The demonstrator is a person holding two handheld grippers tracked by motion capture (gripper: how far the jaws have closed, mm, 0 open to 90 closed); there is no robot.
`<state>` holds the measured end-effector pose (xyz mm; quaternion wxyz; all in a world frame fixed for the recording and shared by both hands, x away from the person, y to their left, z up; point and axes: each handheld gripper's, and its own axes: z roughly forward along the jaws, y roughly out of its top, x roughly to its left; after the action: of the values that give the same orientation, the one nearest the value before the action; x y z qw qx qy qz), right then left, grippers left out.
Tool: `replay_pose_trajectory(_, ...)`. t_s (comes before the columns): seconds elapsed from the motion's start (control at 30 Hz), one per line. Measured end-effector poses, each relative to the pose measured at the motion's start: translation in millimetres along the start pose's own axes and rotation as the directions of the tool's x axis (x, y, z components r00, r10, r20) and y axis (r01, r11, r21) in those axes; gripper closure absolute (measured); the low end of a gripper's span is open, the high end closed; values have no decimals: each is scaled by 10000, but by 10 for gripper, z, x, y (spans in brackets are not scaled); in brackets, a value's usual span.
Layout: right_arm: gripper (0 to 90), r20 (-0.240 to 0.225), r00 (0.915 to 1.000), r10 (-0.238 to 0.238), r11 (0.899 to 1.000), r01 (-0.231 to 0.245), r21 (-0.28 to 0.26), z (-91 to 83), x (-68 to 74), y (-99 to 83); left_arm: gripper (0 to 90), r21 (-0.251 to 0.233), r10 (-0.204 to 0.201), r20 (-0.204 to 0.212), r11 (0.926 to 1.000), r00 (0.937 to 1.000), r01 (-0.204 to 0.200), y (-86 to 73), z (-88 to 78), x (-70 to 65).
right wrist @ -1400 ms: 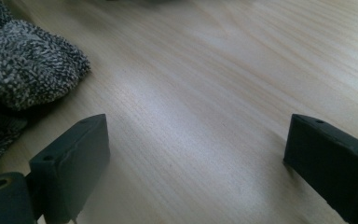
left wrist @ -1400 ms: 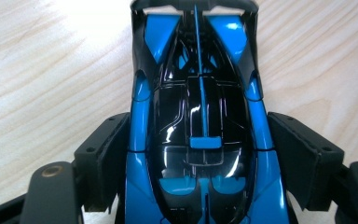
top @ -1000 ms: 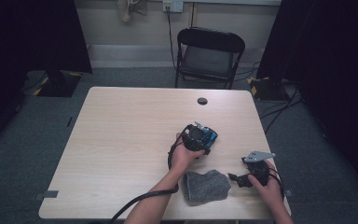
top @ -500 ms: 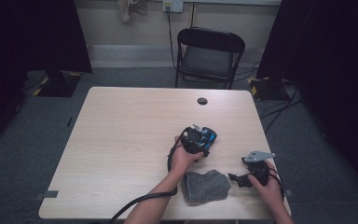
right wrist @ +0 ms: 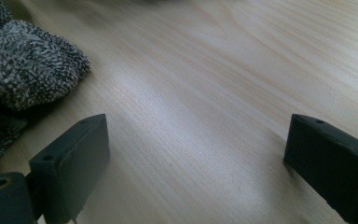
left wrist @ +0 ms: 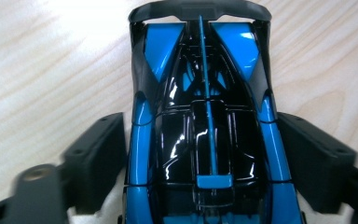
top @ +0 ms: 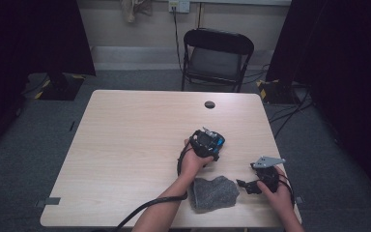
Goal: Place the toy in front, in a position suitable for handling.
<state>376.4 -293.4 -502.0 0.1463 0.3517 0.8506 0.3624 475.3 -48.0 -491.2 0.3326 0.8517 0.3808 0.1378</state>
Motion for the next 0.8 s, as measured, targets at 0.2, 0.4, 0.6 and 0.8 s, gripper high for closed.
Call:
replay_pose_trajectory(0.2, 61, 0, 10000, 3, 10000, -3, 3, 0, 0, 0, 259, 475, -58, -214, 9988, 9998, 68, 27, -37, -24)
replay_pose_trajectory(0.4, 61, -4, 10000, 1, 10000, -1, 2, 0, 0, 0, 263, 254, 195, -31, 9995, 9998, -194, 60, -113, -18)
replay_pose_trajectory(0.6, 61, -4, 10000, 0, 10000, 0, -1, 0, 0, 0, 278, 307, 505, 16, 9983, 9987, -505, 99, -193, 3)
replay_pose_trajectory(0.8, 61, -4, 10000, 7, 10000, -7, 1, 0, 0, 0, 280, 290, 499, 120, 9983, 9987, -503, 132, -270, 40)
